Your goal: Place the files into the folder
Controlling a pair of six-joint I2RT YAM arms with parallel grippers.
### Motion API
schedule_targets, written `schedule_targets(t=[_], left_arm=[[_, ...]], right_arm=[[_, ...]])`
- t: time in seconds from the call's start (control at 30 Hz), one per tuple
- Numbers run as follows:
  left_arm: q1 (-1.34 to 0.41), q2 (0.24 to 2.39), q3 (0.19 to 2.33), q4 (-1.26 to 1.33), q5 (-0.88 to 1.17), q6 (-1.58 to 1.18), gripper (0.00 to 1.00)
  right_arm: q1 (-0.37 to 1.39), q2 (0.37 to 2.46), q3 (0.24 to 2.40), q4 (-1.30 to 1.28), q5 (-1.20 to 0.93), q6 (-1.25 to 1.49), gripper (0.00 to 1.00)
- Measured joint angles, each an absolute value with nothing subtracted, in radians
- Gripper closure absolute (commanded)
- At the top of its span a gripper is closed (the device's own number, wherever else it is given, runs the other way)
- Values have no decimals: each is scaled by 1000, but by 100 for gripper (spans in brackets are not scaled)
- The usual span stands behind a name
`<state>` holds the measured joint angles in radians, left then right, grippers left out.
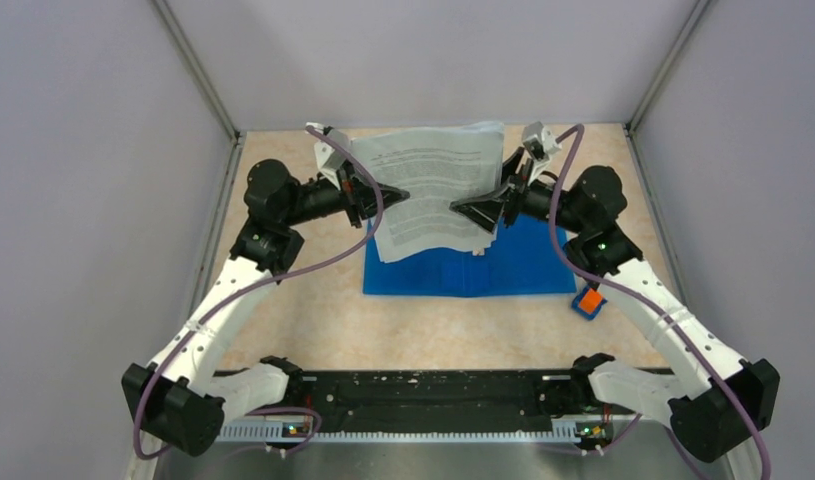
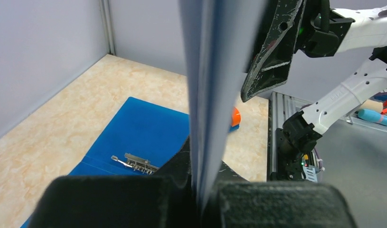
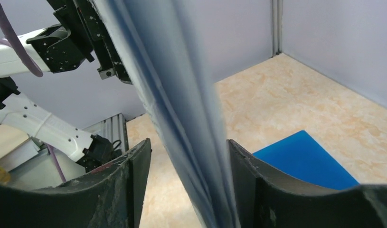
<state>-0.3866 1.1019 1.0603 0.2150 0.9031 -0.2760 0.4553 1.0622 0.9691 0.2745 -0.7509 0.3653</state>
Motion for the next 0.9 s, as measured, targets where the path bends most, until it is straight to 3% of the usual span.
schedule_targets(t=[0.13, 0.27, 0.5, 0.9], left_arm=[[-387, 1084, 1060, 231, 923, -268, 100], [-387, 1012, 1060, 198, 915, -190, 100], [-387, 912, 1060, 176, 912, -62, 100], [-387, 978, 1109, 113, 902, -61, 100]], right_arm=[[455, 1030, 969, 258, -746, 347, 14], [445, 988, 969, 261, -747, 331, 3], [435, 987, 989, 293, -823, 330, 1], [436, 1036, 1063, 336, -975, 360, 4]])
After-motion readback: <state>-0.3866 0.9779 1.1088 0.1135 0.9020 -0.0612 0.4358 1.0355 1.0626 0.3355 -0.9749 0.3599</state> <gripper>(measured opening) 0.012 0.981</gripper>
